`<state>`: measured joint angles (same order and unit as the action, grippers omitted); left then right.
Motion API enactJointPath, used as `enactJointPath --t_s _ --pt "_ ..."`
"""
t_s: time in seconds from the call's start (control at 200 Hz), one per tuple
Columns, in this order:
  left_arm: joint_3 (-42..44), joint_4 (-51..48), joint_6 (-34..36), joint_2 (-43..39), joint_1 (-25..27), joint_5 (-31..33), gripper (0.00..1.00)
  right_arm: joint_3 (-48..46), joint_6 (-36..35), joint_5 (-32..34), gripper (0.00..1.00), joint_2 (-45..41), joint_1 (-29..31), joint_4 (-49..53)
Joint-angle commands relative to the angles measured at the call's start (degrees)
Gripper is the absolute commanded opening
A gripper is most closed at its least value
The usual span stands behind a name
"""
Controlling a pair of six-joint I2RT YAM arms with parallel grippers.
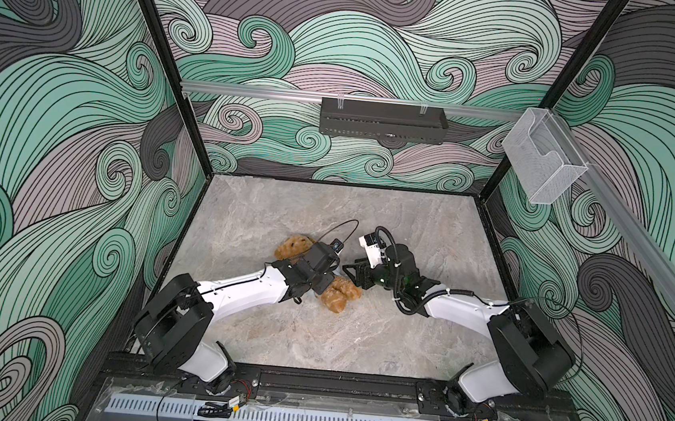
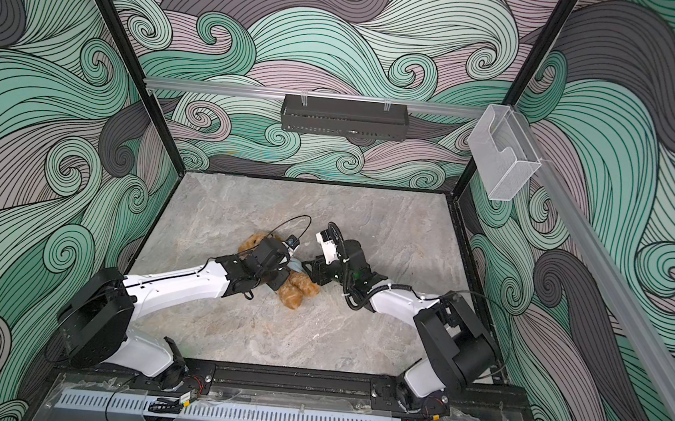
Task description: Dress the teddy bear
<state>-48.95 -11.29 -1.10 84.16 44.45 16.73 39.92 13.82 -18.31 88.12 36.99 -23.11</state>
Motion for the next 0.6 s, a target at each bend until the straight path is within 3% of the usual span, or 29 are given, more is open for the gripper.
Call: enactJointPath --t_s 0.0,0.2,0.595 --pt "-1.6 3.1 -3.4 -1.2 -0.6 0.7 0.0 1.4 -4.2 -3.3 0.65 0.6 -0.3 -0.1" --pt "1.6 8.0 -8.5 -6.1 -2.5 -7.7 0.0 2.1 -10.5 -6.8 0.77 2.6 0.0 -2.4" --pt "2.9 9.5 -7.6 -6.5 -2.8 -13.2 0.0 7.8 -13.9 -8.7 0.78 8.9 1.1 -3.1"
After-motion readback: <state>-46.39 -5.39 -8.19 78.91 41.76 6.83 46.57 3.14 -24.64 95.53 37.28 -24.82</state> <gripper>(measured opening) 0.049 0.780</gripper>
